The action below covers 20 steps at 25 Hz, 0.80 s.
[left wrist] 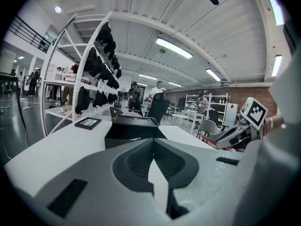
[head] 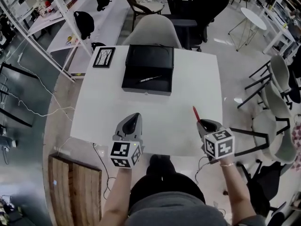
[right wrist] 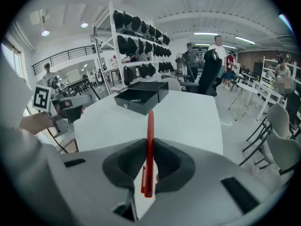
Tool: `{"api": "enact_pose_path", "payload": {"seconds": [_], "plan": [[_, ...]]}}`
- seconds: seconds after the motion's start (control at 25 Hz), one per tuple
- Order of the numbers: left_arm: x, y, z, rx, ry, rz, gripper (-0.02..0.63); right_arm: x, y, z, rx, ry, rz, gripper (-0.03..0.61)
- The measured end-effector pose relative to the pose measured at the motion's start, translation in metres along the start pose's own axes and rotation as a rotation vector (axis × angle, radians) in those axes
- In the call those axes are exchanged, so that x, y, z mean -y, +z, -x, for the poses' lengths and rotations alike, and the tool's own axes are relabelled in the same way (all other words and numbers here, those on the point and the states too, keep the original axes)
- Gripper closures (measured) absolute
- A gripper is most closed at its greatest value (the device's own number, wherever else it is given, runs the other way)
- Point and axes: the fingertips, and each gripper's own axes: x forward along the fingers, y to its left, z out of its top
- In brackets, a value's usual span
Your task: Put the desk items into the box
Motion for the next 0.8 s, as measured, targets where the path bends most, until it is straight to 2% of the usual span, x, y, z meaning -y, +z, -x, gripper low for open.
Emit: {"api": "enact_pose_path", "payload": {"seconds": [0.44, 0.8], "plan": [[-0.008, 0.026, 0.000, 0.049, 0.043, -0.022, 0.607, -0.021, 0.086, 0.018, 0.214, 0.071, 0.039, 0.526], [-0.013, 0.041, 0.000, 0.076, 0.086, -0.041, 0.609, -0.033, 0.131, 0.024, 0.327, 0.145, 0.034, 0.526]]}}
